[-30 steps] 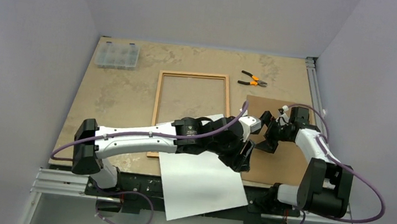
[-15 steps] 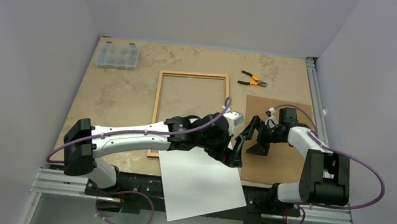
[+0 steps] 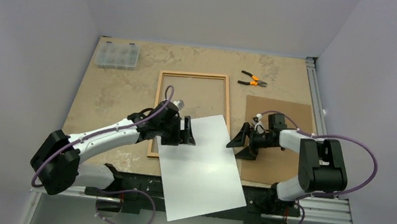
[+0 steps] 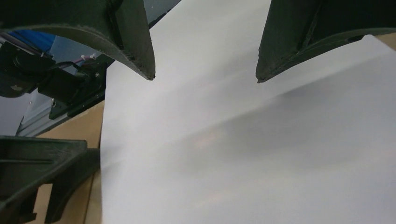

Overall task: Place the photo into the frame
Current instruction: Pick up the photo at the center of the board.

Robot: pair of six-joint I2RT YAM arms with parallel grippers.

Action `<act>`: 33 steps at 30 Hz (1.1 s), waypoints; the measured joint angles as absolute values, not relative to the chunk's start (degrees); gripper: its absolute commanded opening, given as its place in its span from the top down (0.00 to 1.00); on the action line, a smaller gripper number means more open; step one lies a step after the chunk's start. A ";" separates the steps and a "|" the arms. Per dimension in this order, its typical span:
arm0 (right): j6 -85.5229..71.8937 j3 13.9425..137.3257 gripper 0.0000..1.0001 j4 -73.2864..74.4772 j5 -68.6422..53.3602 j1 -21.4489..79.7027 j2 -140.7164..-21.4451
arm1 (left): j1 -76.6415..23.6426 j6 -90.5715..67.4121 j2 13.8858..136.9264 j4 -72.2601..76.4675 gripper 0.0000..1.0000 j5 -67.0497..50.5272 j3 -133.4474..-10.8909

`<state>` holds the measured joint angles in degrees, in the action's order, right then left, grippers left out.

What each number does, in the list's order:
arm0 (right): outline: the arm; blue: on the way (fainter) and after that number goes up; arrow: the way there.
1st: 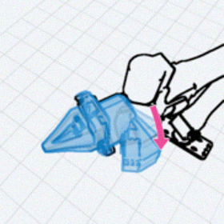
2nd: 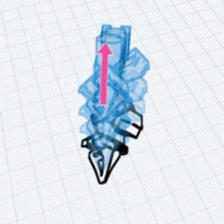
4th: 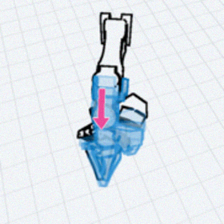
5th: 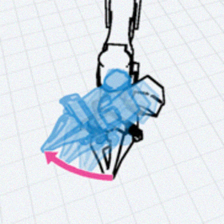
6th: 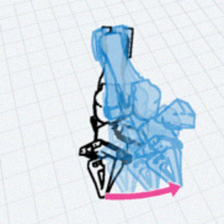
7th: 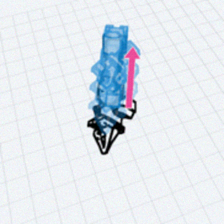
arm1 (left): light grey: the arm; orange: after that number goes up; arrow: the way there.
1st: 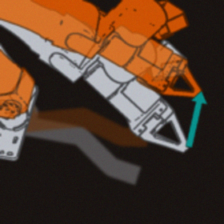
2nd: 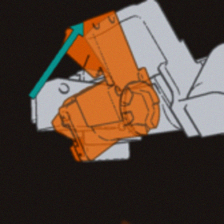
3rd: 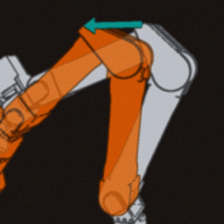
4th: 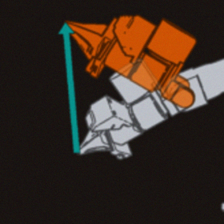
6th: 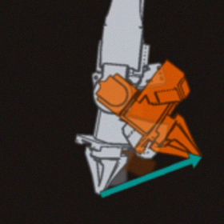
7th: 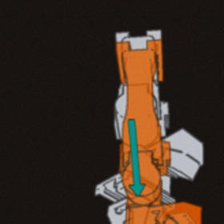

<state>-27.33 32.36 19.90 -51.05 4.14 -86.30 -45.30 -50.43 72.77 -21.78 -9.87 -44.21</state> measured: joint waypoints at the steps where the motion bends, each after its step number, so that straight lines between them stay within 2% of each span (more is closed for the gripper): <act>1: -27.55 32.14 0.25 18.96 -52.12 4.38 -86.83 | -43.51 -50.39 72.60 -21.76 0.25 -10.26 -43.20; 9: -28.91 30.57 0.40 12.75 -56.69 7.03 -90.11 | -38.89 -49.84 76.31 -19.59 0.29 -13.45 -41.47; 22: -30.20 28.58 0.51 10.00 -58.24 7.49 -86.08 | -38.74 -49.74 79.92 -17.19 0.30 -14.57 -40.47; 29: -32.58 28.60 0.52 7.51 -61.17 10.13 -83.40 | -38.68 -49.69 79.92 -17.23 0.30 -14.57 -40.47; 33: -34.57 28.60 0.60 4.93 -61.28 12.16 -83.40 | -38.68 -49.60 79.61 -17.32 0.30 -14.57 -40.47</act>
